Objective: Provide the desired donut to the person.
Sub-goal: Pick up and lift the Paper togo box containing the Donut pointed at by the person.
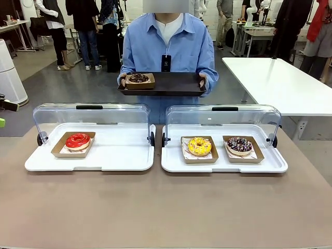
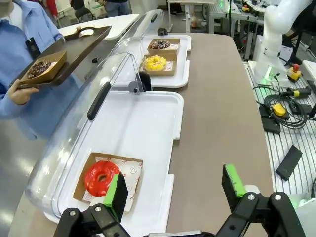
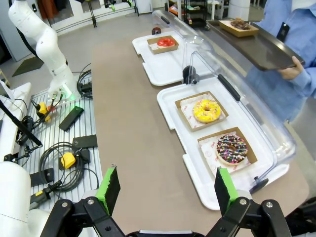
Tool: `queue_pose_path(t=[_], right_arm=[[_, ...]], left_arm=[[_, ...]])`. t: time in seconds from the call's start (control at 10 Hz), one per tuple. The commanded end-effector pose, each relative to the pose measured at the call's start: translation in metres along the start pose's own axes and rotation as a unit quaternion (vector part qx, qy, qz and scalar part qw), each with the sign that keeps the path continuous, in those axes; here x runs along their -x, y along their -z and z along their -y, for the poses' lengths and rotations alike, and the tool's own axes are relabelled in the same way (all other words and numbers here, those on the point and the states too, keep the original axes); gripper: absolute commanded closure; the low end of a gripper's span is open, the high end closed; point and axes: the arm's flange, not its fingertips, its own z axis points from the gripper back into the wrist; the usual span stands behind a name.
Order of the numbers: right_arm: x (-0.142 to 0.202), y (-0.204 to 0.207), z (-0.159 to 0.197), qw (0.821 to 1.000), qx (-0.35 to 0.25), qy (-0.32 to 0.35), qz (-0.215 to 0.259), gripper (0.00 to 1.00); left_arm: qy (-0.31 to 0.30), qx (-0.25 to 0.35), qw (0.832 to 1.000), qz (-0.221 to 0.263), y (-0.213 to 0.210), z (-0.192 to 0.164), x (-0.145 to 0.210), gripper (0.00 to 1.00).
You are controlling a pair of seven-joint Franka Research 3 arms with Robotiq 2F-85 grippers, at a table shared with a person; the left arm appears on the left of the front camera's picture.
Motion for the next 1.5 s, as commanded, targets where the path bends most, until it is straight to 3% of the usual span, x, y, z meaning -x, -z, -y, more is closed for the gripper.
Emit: queue_pose_path(t=[0.0,0.4,0.6,1.4], right_arm=[[-0.001,0.0,0.0,1.0,-0.003,-0.006,0.009,0.0],[-0.001,0.0,0.0,1.0,-0.003,-0.006,0.009,0.0],[-0.001,0.0,0.0,1.0,-0.003,-0.006,0.009,0.0],[-0.001,0.0,0.0,1.0,-0.003,-0.006,0.009,0.0]], left_arm=[[-0.002,-0.02,1.0,-0.012,0.0,0.0,0.005,0.0],[0.016,0.006,1.0,0.021,-0.001,0.004,-0.011,0.0],[0.0,-0.014,1.0,0.01,-0.002,0.002,-0.007,0.0],[0.005,0.006,1.0,0.005,0.001,0.003,-0.008,0.0]])
